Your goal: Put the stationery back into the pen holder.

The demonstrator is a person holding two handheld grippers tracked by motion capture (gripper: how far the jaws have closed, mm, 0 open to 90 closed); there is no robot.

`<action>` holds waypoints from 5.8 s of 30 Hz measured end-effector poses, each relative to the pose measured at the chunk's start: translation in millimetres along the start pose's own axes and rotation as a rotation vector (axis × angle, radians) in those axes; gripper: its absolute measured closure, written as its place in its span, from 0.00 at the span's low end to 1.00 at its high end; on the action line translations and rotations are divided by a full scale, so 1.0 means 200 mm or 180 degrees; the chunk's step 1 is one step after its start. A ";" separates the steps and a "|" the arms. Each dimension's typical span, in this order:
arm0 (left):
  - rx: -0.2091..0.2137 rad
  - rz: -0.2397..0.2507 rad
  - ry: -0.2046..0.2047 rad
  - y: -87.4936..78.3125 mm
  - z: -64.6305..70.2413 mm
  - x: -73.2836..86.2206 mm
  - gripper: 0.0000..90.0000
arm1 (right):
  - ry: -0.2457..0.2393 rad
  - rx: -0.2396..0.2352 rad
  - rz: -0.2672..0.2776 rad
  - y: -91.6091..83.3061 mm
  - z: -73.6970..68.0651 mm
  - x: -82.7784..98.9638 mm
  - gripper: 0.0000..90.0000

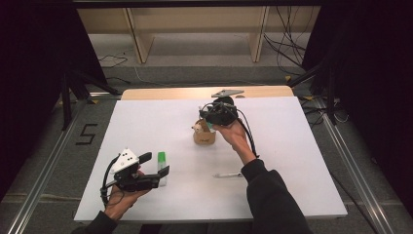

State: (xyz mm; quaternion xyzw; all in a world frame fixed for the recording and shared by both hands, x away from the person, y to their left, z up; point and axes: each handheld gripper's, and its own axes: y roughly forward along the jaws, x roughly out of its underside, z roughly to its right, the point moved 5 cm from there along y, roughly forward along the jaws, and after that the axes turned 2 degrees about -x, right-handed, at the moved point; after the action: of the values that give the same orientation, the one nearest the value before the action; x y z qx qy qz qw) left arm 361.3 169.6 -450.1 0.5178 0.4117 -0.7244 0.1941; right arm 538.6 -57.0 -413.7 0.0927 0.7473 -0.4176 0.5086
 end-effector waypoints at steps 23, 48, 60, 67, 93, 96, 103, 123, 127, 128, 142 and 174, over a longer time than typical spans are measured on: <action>0.0009 -0.0005 0.0000 0.00 0.00 0.00 0.18 | 0.0059 0.0133 0.0058 0.10 0.02 -0.02 0.73; 0.0002 -0.0017 0.0002 0.00 0.00 0.00 0.18 | 0.0003 0.0209 0.0027 0.18 0.01 0.02 0.73; -0.0031 -0.0061 -0.0013 0.01 0.00 0.01 0.18 | -0.0036 0.0207 -0.0026 0.21 0.00 0.04 0.73; -0.0111 -0.0180 -0.0030 0.02 -0.02 0.02 0.18 | -0.0035 0.0207 -0.0061 0.21 0.00 0.05 0.73; -0.0408 -0.0796 -0.0298 0.09 -0.09 0.11 0.18 | -0.0034 -0.0033 0.0096 0.00 -0.02 -0.03 0.42; -0.0430 -0.0889 -0.0313 0.10 -0.09 0.12 0.17 | -0.0027 -0.0034 0.0095 -0.05 -0.01 -0.03 0.38; -0.0465 -0.1005 -0.0348 0.12 -0.10 0.14 0.17 | 0.0030 -0.0044 0.0102 -0.16 0.00 0.02 0.32; -0.0566 -0.1317 -0.0337 0.21 -0.12 0.16 0.17 | 0.0026 -0.0023 0.0068 -0.36 -0.04 0.23 0.23; -0.0581 -0.1428 -0.0315 0.24 -0.12 0.18 0.17 | 0.0011 -0.0019 0.0045 -0.39 -0.05 0.27 0.23; -0.0596 -0.1432 -0.0301 0.24 -0.12 0.18 0.17 | 0.0006 -0.0023 0.0033 -0.40 -0.05 0.28 0.23; -0.0634 -0.1579 -0.0233 0.29 -0.15 0.21 0.21 | -0.0056 -0.0041 0.0027 -0.45 -0.10 0.37 0.23; -0.0627 -0.1755 -0.0049 0.31 -0.12 0.22 0.51 | -0.0037 -0.0111 -0.0128 -0.45 -0.12 0.48 0.24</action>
State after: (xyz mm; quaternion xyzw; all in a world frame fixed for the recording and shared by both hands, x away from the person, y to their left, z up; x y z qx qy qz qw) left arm 401.9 158.2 -517.8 0.3596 0.6037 -0.7102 0.0424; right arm 426.4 -124.3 -442.5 0.0664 0.7532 -0.4152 0.5059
